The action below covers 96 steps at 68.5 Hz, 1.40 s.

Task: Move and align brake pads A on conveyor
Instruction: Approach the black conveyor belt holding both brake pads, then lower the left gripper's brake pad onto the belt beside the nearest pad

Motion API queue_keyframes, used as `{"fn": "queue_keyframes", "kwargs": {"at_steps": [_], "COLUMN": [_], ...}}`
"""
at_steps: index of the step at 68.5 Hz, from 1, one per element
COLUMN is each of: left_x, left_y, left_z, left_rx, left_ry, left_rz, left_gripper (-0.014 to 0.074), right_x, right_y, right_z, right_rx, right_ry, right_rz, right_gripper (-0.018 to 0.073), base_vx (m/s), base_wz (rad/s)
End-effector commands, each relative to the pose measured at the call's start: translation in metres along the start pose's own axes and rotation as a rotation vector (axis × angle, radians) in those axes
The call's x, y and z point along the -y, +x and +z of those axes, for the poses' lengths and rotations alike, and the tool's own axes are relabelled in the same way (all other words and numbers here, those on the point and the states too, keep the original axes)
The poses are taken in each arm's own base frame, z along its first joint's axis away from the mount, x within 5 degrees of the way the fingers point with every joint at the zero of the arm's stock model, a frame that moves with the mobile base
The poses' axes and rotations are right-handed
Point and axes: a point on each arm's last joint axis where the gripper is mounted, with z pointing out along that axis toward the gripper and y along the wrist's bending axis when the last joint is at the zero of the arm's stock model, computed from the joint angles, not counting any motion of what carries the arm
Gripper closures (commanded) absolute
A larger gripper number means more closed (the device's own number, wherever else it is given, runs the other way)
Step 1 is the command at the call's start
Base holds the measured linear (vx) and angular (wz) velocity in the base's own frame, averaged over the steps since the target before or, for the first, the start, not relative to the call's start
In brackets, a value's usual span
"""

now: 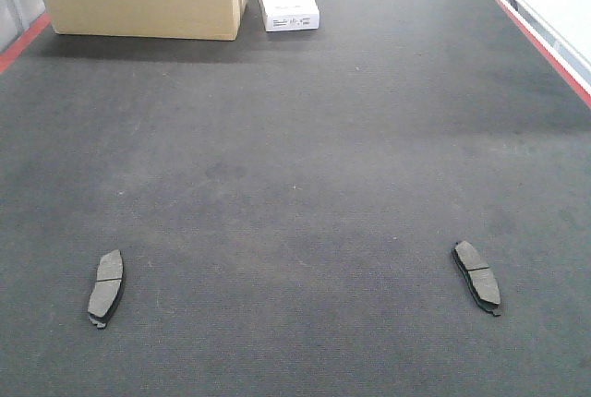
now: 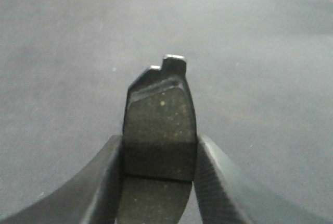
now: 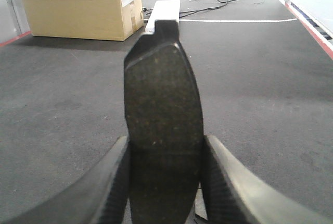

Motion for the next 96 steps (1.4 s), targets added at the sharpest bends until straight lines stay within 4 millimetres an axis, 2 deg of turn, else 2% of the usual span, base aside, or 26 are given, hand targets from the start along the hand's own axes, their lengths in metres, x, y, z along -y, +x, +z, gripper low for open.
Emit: {"fn": "queue_keyframes", "kwargs": {"at_steps": [1,10,17,26,33,47,63,71,81,96], "left_x": [0.01,0.023,0.037,0.057,0.07,0.086,0.097,0.1,0.103,0.106], "left_y": [-0.027,-0.052,-0.073,-0.093,-0.098,-0.081,-0.045,-0.028,-0.01,-0.001], "left_z": [0.001,0.022,0.049,0.092,0.128,0.204,0.269,0.29,0.306,0.319], "left_rx": [0.08,-0.012,-0.093,-0.204,-0.292,-0.467,-0.623,-0.702,-0.767,-0.793], "left_ry": [0.052,0.05,0.053,0.064,0.059,0.006,-0.034,-0.054,-0.068,-0.074], "left_rz": [-0.007,-0.025,-0.046,-0.106,-0.134,-0.123,-0.148,-0.186,-0.24,-0.251], "left_gripper": [0.0599,0.0592,0.0592,0.0585,0.0579,0.0566,0.0549,0.0537,0.0502,0.0365], "right_x": [0.002,0.002,0.002,0.002,0.002,0.002,0.002,0.002,0.002,0.002], "right_y": [-0.018,-0.018,-0.018,-0.018,-0.018,-0.018,-0.018,-0.018,-0.018,-0.018], "right_z": [-0.003,-0.003,-0.003,-0.003,-0.003,-0.003,-0.003,-0.003,-0.003,-0.003], "right_rx": [0.12,0.12,0.12,0.12,0.12,0.12,0.12,0.12,0.12,0.12], "right_ry": [0.024,0.024,0.024,0.024,0.024,0.024,0.024,0.024,0.024,0.024], "right_rz": [-0.004,-0.004,-0.004,-0.004,-0.004,-0.004,-0.004,-0.004,-0.004,-0.004], "right_gripper": [0.0566,0.0566,0.0566,0.0566,0.0566,0.0566,0.0566,0.0566,0.0566,0.0566], "base_vx": [0.0,0.0,0.0,0.0,0.0,0.0,0.0,0.0,0.0,0.0], "base_wz": [0.0,0.0,0.0,0.0,0.0,0.0,0.0,0.0,0.0,0.0]}}
